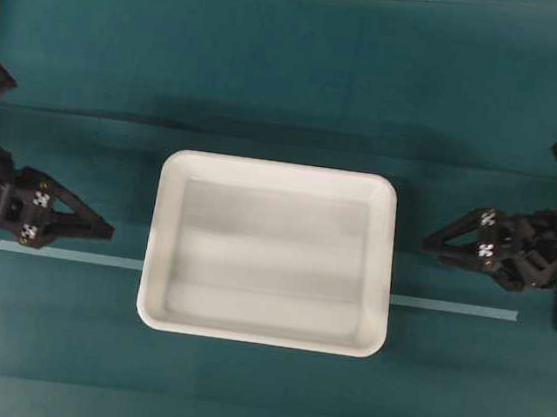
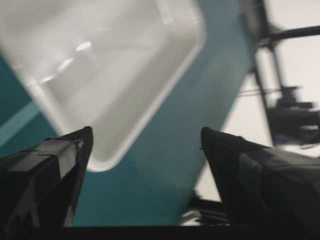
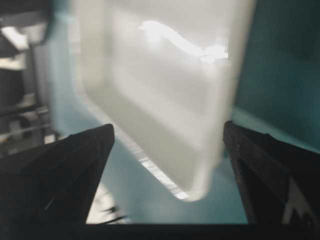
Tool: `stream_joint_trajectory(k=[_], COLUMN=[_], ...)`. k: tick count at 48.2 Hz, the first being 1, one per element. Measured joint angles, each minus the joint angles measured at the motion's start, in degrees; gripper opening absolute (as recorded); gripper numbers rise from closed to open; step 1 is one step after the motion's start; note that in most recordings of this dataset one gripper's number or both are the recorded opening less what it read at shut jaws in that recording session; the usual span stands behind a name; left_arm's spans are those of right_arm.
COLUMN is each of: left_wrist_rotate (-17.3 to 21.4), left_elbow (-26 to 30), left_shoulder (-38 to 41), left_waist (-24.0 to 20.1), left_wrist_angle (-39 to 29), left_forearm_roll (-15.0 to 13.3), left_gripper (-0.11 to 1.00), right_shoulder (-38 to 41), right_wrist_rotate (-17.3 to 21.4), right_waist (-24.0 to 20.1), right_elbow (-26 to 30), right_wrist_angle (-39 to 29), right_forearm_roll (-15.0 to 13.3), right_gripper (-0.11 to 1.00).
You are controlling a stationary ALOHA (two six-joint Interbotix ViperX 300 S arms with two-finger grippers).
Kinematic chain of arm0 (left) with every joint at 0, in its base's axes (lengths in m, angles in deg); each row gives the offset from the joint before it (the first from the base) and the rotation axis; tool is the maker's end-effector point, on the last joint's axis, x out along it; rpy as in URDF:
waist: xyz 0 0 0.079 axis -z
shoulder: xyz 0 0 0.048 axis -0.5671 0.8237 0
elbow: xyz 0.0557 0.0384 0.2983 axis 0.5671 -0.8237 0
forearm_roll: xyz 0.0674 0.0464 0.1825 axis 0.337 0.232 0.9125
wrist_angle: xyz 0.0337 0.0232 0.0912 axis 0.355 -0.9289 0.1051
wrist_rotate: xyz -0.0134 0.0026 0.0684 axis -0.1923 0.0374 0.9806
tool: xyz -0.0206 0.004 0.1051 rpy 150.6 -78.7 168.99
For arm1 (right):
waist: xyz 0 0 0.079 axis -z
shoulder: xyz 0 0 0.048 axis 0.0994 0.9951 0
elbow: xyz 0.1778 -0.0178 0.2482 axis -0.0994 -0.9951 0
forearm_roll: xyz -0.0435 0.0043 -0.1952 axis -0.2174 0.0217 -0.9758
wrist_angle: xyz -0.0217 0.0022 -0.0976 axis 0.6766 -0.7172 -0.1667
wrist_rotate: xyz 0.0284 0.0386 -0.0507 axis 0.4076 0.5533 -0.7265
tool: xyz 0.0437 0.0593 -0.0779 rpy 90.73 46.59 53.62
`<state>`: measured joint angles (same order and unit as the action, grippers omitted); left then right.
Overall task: Lift the white case with both hands.
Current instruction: 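Open both grippers and lower them onto the tray's left and right rims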
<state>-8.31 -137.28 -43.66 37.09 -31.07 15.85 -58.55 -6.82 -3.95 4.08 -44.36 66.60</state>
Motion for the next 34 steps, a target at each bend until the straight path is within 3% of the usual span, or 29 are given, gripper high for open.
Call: stream_joint_trajectory(k=[6,12,21,34], left_wrist_rotate=[-0.1,-0.3,0.0,1.3], left_elbow=[-2.4,-3.9,-5.4,-6.2], left_shoulder=[3.6,7.3,14.6,25.0], left_waist=[0.0,-0.4,-0.6,-3.9], left_wrist_angle=[5.8,12.5,21.1,31.4], left_forearm_roll=[-0.1,0.0,0.0,0.0], left_gripper=[0.94,0.94,0.94,0.94], right_shoulder=[3.8,7.8,13.9,21.7], right_wrist_rotate=[-0.7,-1.1,-0.9,-1.0], right_waist=[-1.0,-2.6,-5.4,-6.6], right_elbow=[-0.1,-1.3,-4.5,-4.6], right_wrist_angle=[3.3,12.5,25.2,33.8], right_forearm_roll=[-1.1,-1.2,1.3,2.5], right_gripper=[0.93,0.93,0.93,0.93])
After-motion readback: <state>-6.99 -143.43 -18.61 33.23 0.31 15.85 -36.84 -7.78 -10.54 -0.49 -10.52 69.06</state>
